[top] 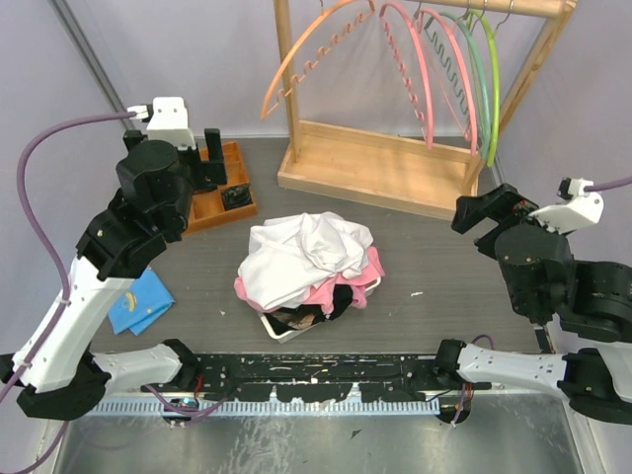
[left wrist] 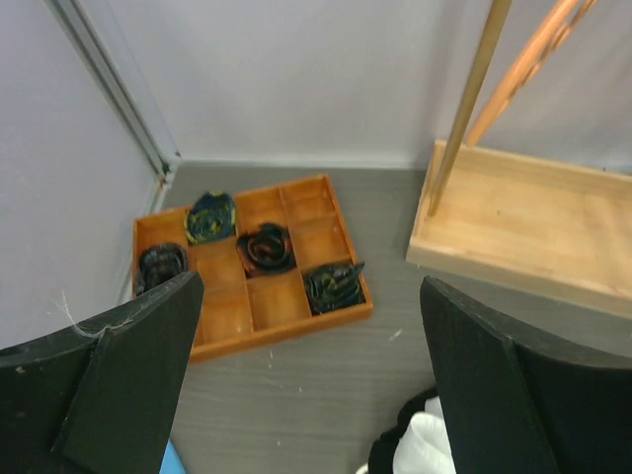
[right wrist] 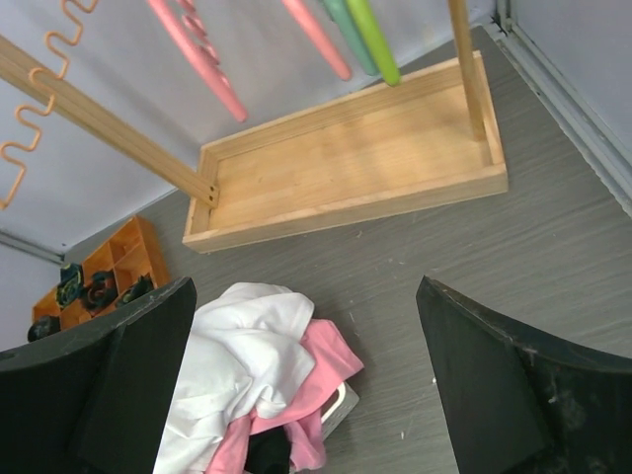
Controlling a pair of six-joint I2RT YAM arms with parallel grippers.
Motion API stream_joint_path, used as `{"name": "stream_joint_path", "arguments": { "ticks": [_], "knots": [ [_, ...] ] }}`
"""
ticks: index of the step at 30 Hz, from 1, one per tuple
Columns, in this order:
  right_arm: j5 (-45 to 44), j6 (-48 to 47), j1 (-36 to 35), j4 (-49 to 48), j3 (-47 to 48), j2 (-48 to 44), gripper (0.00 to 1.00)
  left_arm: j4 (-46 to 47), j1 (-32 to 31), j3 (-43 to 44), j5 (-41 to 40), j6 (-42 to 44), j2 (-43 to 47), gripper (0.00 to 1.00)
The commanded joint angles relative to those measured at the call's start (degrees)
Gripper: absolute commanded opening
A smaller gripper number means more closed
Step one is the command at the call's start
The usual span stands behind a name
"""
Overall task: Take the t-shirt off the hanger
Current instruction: Reset both arms
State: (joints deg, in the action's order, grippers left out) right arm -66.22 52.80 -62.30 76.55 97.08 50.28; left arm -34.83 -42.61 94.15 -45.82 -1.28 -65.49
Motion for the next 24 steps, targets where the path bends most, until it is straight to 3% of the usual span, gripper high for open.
{"name": "stream_joint_path", "arguments": {
  "ticks": [1, 5, 14, 20, 24],
  "knots": [
    [-3.1, 11.3, -0.2, 7.3, -1.8, -2.7, 1.00, -9.0, 3.4, -3.3, 7.8, -12.0, 2.3, 0.98],
    [-2.4, 13.4, -0.2, 7.4, -4.6, -5.3, 1.00, -11.6, 8.6, -6.7, 13.8, -17.9, 4.4, 0.98],
    [-7.5, 12.3, -0.2, 7.2, -8.4, -5.7, 1.00, -11.4, 28.0, -11.5, 36.1, -22.4, 3.9, 0.98],
    [-11.4, 7.8, -0.2, 7.0, -9.2, -3.4, 1.00, -9.4, 32.1, -12.5, 39.4, -23.2, 2.3, 0.98],
    [-10.0, 3.8, -0.1, 7.1, -6.7, 4.4, 1.00, -8.8, 33.7, -12.1, 40.1, -23.7, 1.3, 0.98]
  ]
}}
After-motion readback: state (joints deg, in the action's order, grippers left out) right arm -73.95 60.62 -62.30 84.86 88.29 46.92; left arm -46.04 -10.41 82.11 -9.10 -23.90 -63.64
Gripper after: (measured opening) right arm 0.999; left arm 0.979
